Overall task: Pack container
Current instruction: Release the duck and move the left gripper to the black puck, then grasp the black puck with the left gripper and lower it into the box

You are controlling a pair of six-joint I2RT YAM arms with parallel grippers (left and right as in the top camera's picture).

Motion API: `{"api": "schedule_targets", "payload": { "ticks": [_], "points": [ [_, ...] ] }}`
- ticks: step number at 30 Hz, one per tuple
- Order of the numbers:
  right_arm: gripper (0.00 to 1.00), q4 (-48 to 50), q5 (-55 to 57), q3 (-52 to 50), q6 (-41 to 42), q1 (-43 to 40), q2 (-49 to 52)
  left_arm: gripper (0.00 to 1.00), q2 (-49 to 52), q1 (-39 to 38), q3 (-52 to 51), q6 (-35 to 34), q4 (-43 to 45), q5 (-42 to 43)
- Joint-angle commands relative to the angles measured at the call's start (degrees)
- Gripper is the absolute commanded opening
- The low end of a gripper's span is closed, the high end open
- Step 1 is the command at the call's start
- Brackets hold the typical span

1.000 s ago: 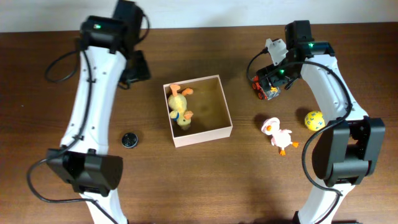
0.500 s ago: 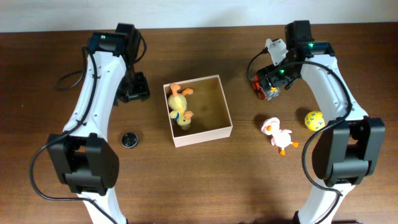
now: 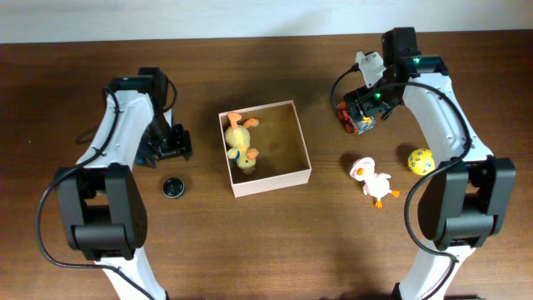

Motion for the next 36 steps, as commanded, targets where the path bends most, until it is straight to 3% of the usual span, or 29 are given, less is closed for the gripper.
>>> {"api": "schedule_targets", "payload": {
  "ticks": [1,9,25,29,36],
  "points": [
    [0.99,0.0,-0.7,-0.1,-0.2,0.3,-0.2,0.78,-0.8,-0.5,-4.6,2.5,0.8,3.2],
    [0.99,0.0,-0.7,-0.1,-0.2,0.3,-0.2,0.77,-0.8,-0.5,-12.1,2.9,5.0,2.3],
    [0.99,0.0,-0.7,-0.1,-0.2,0.3,-0.2,0.77,-0.8,-0.4,-16.7,4.2,8.7,0.0],
    [0.99,0.0,-0.7,-0.1,-0.2,0.3,-0.2,0.63,-0.8,-0.4,-16.7,4.2,9.6,-0.2],
    [0.99,0.0,-0.7,-0.1,-0.2,0.3,-0.2,0.57,-0.8,-0.4,-16.7,4.2,11.8,-0.2]
  ]
}}
